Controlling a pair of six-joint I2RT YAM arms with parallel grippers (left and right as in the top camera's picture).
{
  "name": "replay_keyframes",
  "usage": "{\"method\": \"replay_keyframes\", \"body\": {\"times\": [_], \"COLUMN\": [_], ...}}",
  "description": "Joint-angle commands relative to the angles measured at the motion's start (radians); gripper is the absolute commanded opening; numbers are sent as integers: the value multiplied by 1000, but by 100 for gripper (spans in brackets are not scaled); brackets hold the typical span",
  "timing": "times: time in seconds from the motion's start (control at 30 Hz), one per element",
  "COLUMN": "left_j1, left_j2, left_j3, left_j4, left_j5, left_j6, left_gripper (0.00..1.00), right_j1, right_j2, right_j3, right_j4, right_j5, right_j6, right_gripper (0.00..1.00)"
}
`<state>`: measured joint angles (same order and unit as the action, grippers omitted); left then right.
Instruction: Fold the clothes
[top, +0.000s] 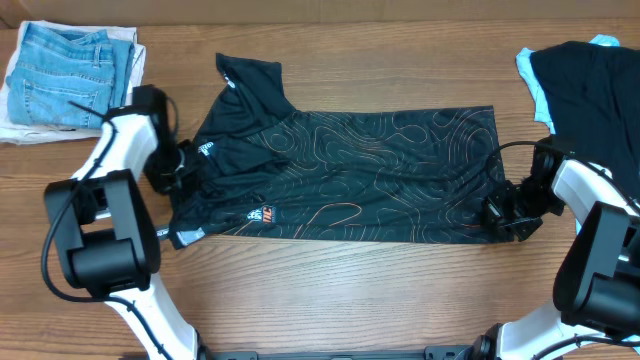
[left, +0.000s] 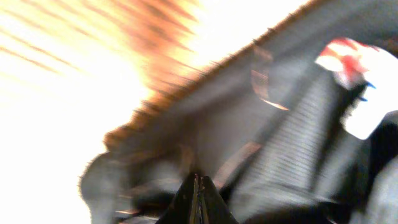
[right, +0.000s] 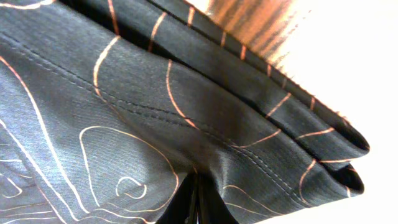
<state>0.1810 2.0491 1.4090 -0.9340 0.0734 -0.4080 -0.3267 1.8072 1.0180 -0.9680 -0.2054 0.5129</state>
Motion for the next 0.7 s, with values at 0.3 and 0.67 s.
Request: {"method": "replay_keyframes", "body": {"times": [0.3,0.67], "left_j1": [101,-16], "left_j2": [11,-87], "left_j3": [75,302], "left_j4": [-55,-283], "left_j5": [-21,120], "left_j6": [12,72], "left_gripper": [4,4], "right_j1": [-6,-5], "right_j2": [-11,-146], "right_j3": [19,119], "right_j4": [-76,-111], "right_j5": [148,137], "right_j6": [19,10], "right_gripper": [4,26]}}
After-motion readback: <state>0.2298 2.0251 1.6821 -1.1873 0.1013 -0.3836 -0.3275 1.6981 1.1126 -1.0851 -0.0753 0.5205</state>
